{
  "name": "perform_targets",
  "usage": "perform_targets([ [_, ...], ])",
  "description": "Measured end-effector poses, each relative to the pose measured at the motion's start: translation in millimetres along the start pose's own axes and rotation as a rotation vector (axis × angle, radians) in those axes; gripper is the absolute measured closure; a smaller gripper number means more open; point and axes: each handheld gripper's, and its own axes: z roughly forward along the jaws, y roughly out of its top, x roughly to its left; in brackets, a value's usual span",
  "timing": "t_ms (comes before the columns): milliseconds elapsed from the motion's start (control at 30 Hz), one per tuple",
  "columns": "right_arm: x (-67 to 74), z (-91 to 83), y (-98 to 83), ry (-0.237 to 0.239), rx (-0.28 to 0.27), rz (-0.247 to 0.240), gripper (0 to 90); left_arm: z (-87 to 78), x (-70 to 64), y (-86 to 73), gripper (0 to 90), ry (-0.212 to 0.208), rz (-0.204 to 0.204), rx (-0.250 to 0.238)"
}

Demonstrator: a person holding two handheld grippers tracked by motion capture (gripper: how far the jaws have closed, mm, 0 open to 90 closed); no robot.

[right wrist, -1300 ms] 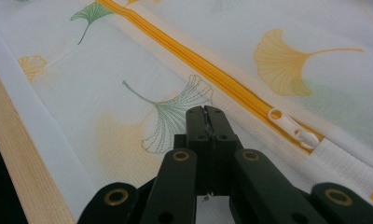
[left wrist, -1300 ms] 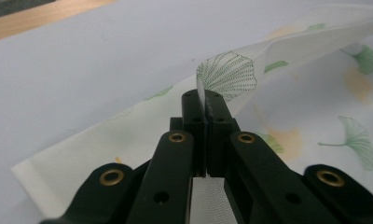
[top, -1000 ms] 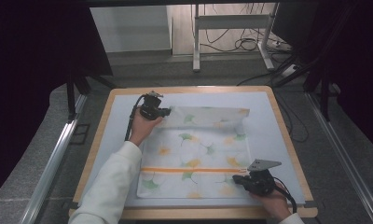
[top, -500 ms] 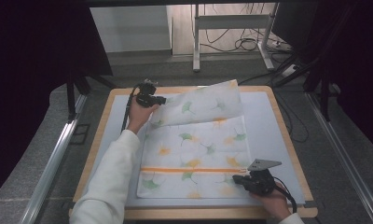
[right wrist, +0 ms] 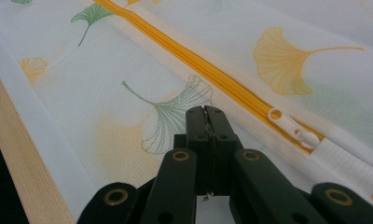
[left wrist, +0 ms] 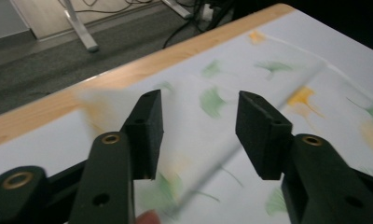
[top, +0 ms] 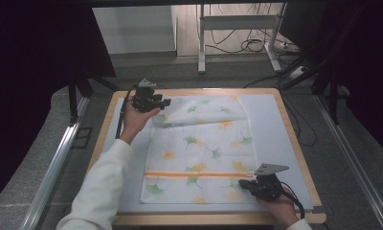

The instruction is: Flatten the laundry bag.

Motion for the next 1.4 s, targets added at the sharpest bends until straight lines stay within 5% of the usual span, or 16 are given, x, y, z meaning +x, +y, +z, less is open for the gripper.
perform_targets([
  [267,-0.5,-0.1,-0.1,0.003,0.0,0.003,88.8,-34.8,-13.6,-13.3,45.4,0.003,0.04,-0.07],
  [500,-0.4,0.4,0.2,0.001,-0.001,0.007,88.7,-48.5,-30.5,-29.9,44.2,-0.052,0.04,-0.065],
  [1167,1.1,0.4,0.3,-0.009,-0.002,-0.004,88.7,-33.5,-85.8,-97.8,42.5,-0.215,0.054,0.086],
  [1400,1.2,-0.2,0.7,-0.015,-0.001,-0.009,88.7,-26.0,-97.0,-118.7,41.7,-0.216,0.067,0.142],
])
